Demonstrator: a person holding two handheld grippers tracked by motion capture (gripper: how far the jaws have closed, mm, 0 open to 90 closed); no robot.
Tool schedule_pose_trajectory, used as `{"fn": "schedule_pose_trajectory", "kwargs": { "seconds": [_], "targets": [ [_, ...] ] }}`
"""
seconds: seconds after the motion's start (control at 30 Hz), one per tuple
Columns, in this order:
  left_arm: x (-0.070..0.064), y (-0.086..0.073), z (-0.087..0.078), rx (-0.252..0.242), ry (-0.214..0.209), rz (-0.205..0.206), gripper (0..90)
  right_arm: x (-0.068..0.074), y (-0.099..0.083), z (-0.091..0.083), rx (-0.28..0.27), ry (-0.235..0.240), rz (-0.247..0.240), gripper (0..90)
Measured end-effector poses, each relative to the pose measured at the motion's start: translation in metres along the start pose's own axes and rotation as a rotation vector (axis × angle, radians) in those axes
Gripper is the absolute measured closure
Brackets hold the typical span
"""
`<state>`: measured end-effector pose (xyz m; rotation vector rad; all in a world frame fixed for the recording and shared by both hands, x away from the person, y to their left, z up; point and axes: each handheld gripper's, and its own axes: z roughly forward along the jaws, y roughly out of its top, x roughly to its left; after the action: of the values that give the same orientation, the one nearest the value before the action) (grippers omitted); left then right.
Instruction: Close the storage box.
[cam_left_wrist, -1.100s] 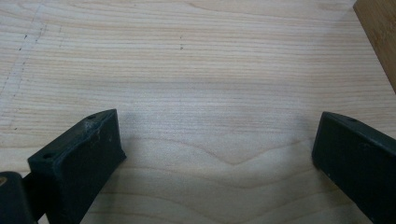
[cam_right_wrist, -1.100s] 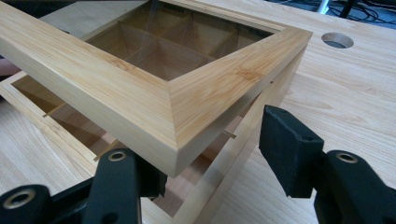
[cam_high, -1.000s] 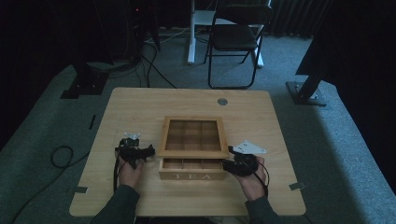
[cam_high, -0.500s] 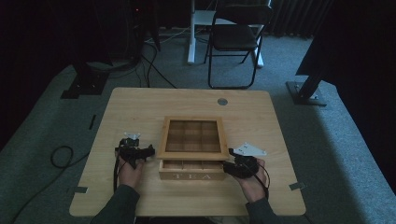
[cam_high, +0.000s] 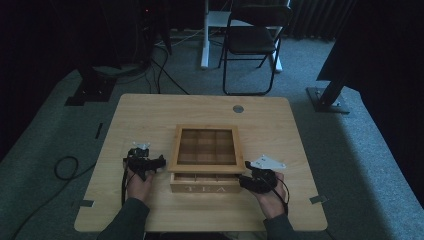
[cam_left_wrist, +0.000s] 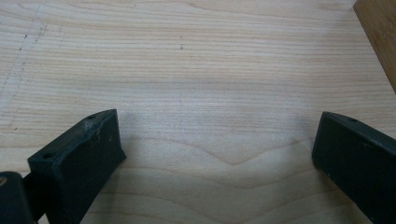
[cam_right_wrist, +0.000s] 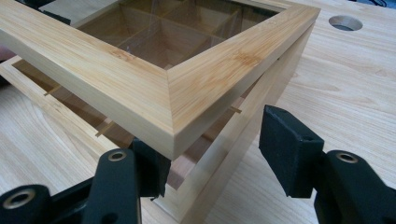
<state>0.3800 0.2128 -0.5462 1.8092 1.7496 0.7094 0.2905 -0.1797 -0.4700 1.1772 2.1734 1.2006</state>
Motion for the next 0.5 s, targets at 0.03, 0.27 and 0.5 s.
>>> {"fn": "schedule_pose_trajectory", "kwargs": {
  "seconds": [0.03,0.27,0.5],
  "targets": [
    [0.0000,0.0000,0.0000,0.000,0.000,0.000,1.6,0.0000,-0.0008,-0.0001,0.001,0.000,0.000,44.8],
    [0.0000,0.0000,0.0000,0.000,0.000,0.000,1.6,-0.0001,-0.0046,-0.0027,-0.001,0.013,-0.002,44.7],
    [0.0000,0.0000,0.0000,0.000,0.000,0.000,1.6,0.0004,-0.0085,-0.0040,0.001,0.022,-0.009,44.3]
  ]
}}
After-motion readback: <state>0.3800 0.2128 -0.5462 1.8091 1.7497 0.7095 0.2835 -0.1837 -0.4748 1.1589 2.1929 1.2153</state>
